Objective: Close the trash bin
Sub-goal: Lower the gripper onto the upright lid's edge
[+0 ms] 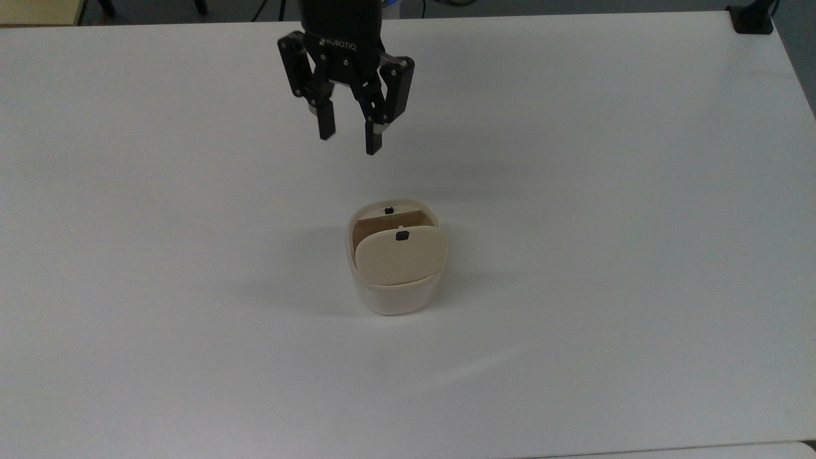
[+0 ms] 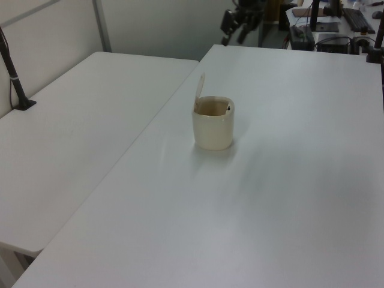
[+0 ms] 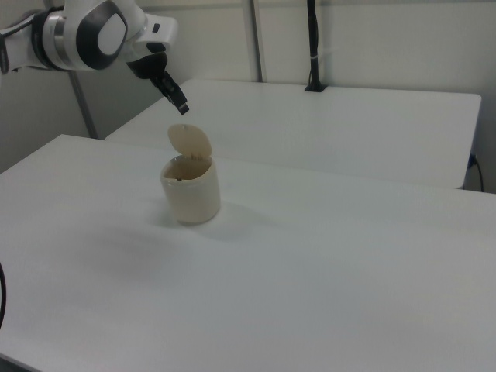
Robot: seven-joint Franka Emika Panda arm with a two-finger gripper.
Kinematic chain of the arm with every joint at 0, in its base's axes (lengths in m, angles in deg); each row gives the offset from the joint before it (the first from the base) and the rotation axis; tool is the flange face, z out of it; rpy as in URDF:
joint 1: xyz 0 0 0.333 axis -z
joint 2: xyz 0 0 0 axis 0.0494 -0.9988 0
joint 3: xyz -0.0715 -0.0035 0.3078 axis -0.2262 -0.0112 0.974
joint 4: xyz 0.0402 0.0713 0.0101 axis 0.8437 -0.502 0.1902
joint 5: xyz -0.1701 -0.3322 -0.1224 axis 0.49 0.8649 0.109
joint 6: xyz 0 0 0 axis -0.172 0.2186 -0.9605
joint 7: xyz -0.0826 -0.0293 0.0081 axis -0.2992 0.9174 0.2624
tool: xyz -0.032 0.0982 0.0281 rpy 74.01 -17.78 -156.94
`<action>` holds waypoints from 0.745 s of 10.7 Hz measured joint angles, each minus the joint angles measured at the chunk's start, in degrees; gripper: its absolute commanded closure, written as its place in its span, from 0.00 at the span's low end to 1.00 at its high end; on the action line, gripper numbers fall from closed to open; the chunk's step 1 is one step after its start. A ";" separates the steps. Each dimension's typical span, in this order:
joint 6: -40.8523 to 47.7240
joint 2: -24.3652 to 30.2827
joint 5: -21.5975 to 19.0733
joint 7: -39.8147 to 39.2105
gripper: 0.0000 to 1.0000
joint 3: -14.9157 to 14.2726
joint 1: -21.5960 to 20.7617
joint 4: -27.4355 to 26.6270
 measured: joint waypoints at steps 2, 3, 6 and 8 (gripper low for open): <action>-7.62 -2.80 1.13 7.84 1.00 0.01 -1.37 0.76; -9.85 -4.04 1.84 10.78 1.00 0.01 -1.64 1.19; -16.56 -6.47 2.79 19.57 1.00 0.00 -1.70 1.70; -19.91 -8.93 4.85 21.78 1.00 0.00 -2.15 1.73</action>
